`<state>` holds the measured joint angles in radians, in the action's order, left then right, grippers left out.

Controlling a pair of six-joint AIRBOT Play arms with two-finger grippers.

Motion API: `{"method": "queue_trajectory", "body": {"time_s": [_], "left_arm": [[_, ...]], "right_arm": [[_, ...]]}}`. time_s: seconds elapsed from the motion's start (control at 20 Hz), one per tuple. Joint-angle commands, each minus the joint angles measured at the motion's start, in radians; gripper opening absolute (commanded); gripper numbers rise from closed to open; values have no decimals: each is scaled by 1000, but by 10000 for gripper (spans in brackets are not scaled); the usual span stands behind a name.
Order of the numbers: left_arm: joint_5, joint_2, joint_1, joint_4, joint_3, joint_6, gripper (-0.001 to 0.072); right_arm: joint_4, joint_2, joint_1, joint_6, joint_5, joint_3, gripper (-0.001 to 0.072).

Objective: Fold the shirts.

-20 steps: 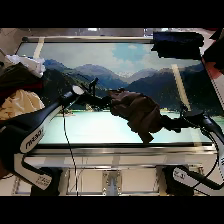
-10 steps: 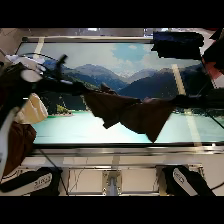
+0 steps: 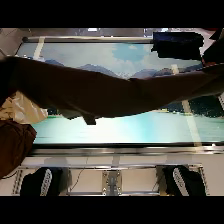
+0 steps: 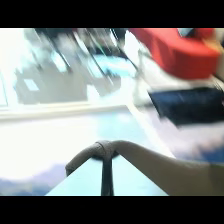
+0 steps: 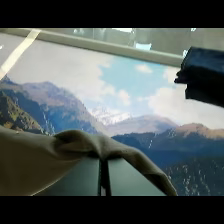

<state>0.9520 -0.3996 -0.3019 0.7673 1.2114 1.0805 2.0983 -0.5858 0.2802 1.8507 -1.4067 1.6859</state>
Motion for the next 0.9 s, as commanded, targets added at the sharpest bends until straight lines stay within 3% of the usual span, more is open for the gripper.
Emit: {"method": "queue_trajectory", "body": {"time_s": [0.0, 0.15, 0.25, 0.35, 0.55, 0.7, 0.75, 0.8, 0.85], "left_arm": [[-93, 141, -32, 146, 13, 43, 8], [151, 32, -32, 260, 9, 163, 8], [317, -105, -31, 254, -10, 170, 8], [396, -259, -23, 244, -67, 169, 8], [376, -582, 24, 247, -224, 66, 8], [220, -859, 64, 241, -263, 33, 11], [145, -942, 76, 221, -263, 33, 56], [35, -1014, 85, 176, -262, 33, 221], [-61, -1066, 89, 97, -262, 33, 305]], "right_arm": [[0, 14, 0, -36, -16, 100, 12], [-1, -57, 0, -36, -166, 77, 12], [-2, -122, 0, -36, -200, 1, 12], [2, -204, -1, -36, -185, -127, 13], [22, -378, -9, -36, -18, -420, 13], [20, -527, -51, -35, 215, -573, 14], [21, -582, -71, -36, 301, -591, 14], [22, -630, -91, -37, 369, -589, 14], [28, -671, -113, -50, 454, -584, 14]]}}
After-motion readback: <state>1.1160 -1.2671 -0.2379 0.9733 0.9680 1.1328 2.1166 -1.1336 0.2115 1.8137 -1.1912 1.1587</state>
